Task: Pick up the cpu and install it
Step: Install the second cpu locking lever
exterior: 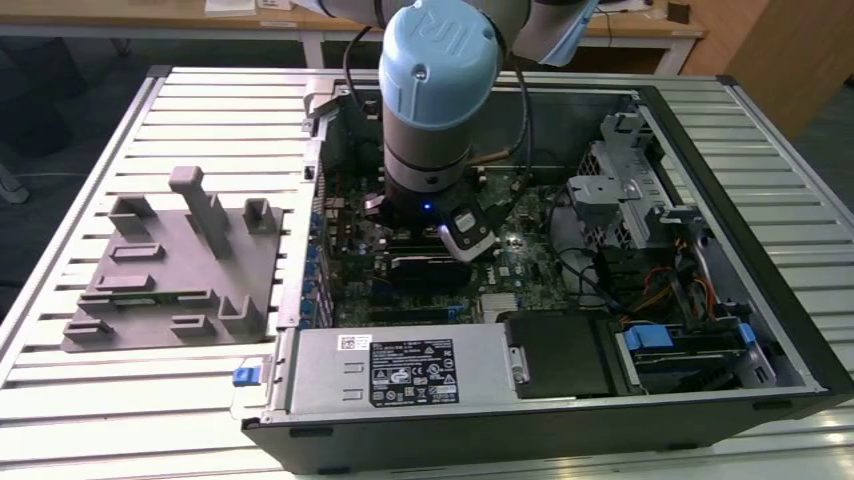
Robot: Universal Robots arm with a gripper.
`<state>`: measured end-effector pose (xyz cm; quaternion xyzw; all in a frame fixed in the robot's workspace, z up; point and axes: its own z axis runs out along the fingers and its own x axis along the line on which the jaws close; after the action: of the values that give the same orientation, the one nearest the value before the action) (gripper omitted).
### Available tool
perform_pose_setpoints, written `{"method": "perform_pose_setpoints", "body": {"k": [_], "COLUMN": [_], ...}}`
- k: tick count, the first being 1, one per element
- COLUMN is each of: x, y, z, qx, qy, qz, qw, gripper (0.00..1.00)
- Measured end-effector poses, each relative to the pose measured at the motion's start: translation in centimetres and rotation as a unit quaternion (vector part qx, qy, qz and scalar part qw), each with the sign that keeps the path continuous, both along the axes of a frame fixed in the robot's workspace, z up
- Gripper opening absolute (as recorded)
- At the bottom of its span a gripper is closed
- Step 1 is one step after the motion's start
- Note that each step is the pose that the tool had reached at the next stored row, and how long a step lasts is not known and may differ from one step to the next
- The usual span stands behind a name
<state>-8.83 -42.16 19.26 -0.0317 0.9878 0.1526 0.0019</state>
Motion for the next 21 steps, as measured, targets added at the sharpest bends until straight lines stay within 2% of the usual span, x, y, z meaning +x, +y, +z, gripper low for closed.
{"method": "perform_pose_setpoints", "body": {"k": [6, 21], "x": [-0.02, -0.19], "y": [0.01, 0.01], "z": [-0.11, -0.46], "qx": [0.0071, 0.0147], "qy": [-0.0001, -0.0001], "qz": [0.001, 0.004], "qw": [1.0, 0.9999], "gripper": [0.11, 0.11]}}
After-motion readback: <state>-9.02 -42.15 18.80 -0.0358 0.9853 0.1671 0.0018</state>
